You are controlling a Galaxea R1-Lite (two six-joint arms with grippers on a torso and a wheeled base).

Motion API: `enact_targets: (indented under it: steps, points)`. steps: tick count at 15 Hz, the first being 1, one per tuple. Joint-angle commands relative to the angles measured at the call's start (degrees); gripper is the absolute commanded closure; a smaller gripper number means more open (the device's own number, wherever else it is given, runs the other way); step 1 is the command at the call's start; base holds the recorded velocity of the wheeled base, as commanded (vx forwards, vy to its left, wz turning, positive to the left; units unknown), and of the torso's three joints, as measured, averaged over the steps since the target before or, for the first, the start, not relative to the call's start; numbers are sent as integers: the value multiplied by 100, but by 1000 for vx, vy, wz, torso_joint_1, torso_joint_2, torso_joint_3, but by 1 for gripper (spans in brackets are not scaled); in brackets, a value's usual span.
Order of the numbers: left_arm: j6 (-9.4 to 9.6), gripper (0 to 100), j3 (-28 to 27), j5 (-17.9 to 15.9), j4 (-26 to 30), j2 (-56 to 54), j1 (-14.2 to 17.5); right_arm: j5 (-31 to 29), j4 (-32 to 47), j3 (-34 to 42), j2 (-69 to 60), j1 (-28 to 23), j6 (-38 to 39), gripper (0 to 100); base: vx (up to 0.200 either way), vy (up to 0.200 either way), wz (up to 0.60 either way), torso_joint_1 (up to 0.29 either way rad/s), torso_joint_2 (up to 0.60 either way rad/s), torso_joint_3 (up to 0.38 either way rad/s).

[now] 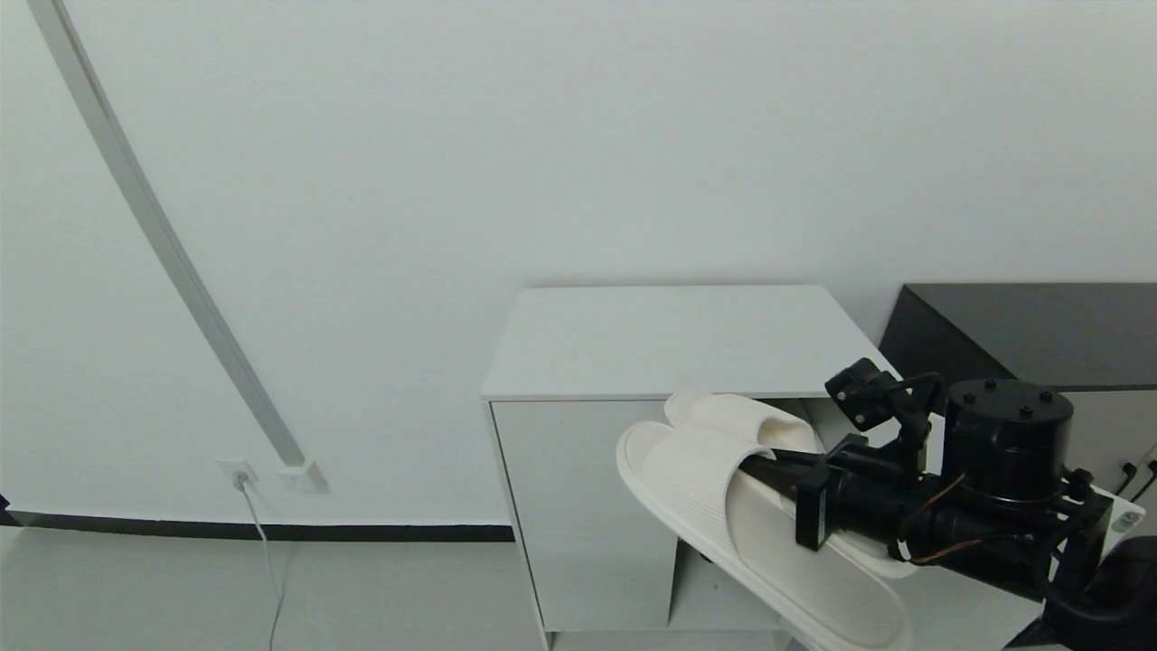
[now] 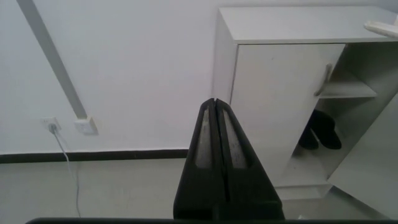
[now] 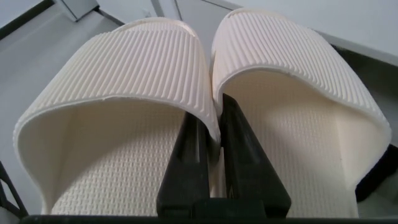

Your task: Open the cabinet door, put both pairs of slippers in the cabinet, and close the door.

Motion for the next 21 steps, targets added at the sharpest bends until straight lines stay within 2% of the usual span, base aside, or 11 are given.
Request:
enact_targets:
  steps: [1,9,21]
  points:
    - [2,100,0,-8,1,7,0,1,5,50,13,8,-57,100,0,-200,0,2,7,-2]
    - [2,100,0,-8,1,7,0,1,5,58,13,17,-128,100,0,-200,0,4,3,0]
    - [2,100,0,-8,1,7,0,-8,-39,94,57,17,-277,100,0,0,0,0,0,0]
